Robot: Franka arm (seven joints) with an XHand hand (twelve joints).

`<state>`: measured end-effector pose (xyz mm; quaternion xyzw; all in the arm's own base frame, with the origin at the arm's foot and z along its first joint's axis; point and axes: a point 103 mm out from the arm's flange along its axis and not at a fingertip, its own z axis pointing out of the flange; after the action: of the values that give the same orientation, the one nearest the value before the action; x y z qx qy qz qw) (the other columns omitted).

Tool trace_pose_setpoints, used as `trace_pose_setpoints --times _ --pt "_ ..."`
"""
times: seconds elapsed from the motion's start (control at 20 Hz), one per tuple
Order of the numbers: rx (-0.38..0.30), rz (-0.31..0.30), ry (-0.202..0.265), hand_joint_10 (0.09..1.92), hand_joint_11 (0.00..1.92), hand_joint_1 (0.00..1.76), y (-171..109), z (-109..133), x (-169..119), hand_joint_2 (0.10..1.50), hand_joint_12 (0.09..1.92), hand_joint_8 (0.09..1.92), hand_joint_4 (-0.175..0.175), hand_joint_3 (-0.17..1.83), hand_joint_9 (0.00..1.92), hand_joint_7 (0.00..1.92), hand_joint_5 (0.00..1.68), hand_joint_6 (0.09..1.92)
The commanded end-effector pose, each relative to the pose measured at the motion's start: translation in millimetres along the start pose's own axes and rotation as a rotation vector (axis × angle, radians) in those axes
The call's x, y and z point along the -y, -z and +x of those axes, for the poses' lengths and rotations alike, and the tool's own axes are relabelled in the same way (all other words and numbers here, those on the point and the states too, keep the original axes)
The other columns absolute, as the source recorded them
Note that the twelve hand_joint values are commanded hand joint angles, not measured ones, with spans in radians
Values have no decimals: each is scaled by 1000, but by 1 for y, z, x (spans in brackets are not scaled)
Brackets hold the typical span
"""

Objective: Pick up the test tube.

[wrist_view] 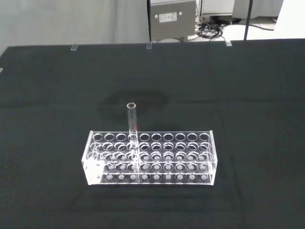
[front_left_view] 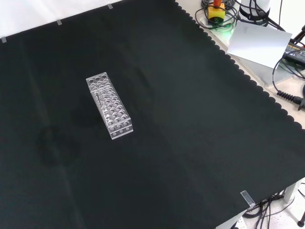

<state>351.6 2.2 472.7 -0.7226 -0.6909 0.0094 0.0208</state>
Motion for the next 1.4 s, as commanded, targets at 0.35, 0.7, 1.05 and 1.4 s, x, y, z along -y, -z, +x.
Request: trace_pose_setpoints --times 0.35,0.7,1.05,1.4 --pt "52 55 37 940 0 632 -28 10 -100 1050 1463 866 -99 -125 0 16 119 87" --pt "76 100 44 976 0 652 -56 22 -137 1055 1502 897 -109 -134 21 66 162 87" --pt "149 130 72 980 0 658 -84 43 -162 1058 1508 900 -110 -137 27 70 171 87" --pt "194 183 102 981 0 661 -112 67 -188 1059 1510 901 -111 -139 31 71 174 87"
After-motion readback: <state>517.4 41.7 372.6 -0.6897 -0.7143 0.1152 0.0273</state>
